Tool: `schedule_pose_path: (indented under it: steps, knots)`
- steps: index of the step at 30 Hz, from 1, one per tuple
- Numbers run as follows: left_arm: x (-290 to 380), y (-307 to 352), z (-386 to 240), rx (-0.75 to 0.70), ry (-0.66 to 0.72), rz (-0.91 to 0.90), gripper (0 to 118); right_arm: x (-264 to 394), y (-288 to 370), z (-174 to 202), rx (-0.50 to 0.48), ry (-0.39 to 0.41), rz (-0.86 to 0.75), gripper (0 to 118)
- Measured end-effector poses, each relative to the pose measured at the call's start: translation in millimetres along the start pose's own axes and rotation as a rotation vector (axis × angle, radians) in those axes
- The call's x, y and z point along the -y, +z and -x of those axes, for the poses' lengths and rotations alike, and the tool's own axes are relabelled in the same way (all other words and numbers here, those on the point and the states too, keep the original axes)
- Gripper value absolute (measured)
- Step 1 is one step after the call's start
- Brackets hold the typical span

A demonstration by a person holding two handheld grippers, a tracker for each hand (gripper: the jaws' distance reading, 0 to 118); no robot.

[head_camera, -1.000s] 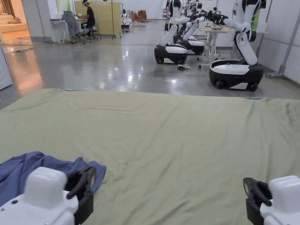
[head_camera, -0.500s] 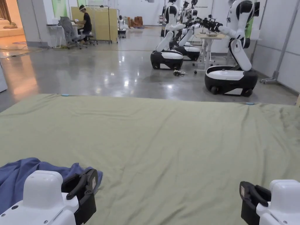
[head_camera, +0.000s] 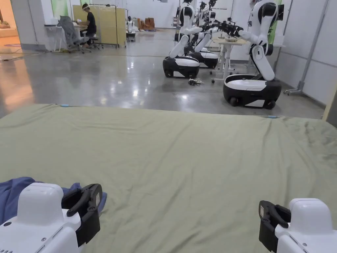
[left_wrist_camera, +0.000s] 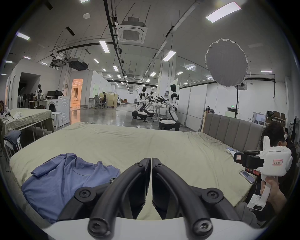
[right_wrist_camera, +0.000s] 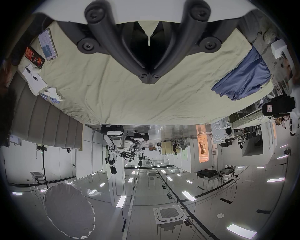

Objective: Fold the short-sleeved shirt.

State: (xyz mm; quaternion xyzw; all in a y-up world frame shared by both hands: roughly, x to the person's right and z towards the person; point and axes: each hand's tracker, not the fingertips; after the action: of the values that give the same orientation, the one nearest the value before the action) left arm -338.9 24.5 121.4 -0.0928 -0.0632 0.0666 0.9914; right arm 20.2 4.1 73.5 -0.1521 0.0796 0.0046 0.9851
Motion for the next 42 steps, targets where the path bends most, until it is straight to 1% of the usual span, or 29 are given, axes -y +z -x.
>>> schedule_pose_path:
  steps: [4, 7, 11, 13, 15, 18, 21, 22, 24, 25, 27, 28, 29, 30, 32, 33, 35, 36, 39, 42]
  knots:
    - [2, -4, 3, -0.003, 0.023, 0.051, 5, 2, -3, 3, 0.033, 0.002, 0.024, 0]
    - [7, 0, 10, 0.000, 0.040, 0.056, 5, 4, -6, 5, 0.020, -0.012, 0.031, 0]
    - [8, 9, 24, -0.038, 0.043, 0.065, 5, 3, -16, 17, -0.011, 0.025, 0.042, 0]
    - [8, 18, 33, -0.066, 0.048, 0.062, 5, 3, -23, 29, -0.055, 0.030, 0.041, 0]
    - [8, 32, 44, -0.132, 0.047, 0.056, 5, 2, -32, 46, -0.118, 0.033, 0.050, 0]
    - [9, 53, 64, -0.212, 0.042, 0.063, 5, 3, -45, 75, -0.201, 0.060, 0.051, 0]
    - [7, 67, 80, -0.285, 0.026, 0.085, 5, 4, -55, 100, -0.266, 0.062, 0.061, 0]
    - [6, 70, 85, -0.301, 0.021, 0.076, 5, 4, -58, 107, -0.272, 0.063, 0.062, 0]
    - [5, 73, 94, -0.298, 0.027, 0.075, 6, 3, -62, 119, -0.304, 0.057, 0.068, 0]
    - [4, 72, 99, -0.298, 0.033, 0.080, 11, 3, -62, 123, -0.321, 0.056, 0.071, 0]
    - [5, 69, 107, -0.304, 0.037, 0.090, 28, 3, -62, 130, -0.335, 0.069, 0.068, 0]
    - [5, 66, 111, -0.299, 0.039, 0.096, 32, 3, -61, 131, -0.344, 0.082, 0.067, 0]
    - [6, 62, 115, -0.276, 0.035, 0.109, 32, 4, -61, 131, -0.349, 0.097, 0.067, 0]
    - [6, 54, 120, -0.241, 0.031, 0.136, 40, 5, -60, 131, -0.349, 0.109, 0.067, 0]
    - [5, 33, 135, -0.148, 0.023, 0.217, 48, 7, -60, 128, -0.345, 0.123, 0.071, 0]
    - [6, 18, 145, -0.102, 0.020, 0.264, 57, 8, -60, 125, -0.342, 0.121, 0.077, 0]
    - [6, -16, 167, -0.114, 0.034, 0.334, 69, 12, -61, 116, -0.338, 0.096, 0.094, 0]
    - [7, -32, 175, -0.113, 0.053, 0.372, 73, 13, -61, 112, -0.335, 0.085, 0.100, 0]
    - [13, -80, 201, -0.106, 0.063, 0.479, 73, 18, -62, 97, -0.305, 0.094, 0.121, 0]
    - [23, -123, 226, -0.169, 0.063, 0.594, 74, 20, -61, 84, -0.258, 0.109, 0.146, 0]
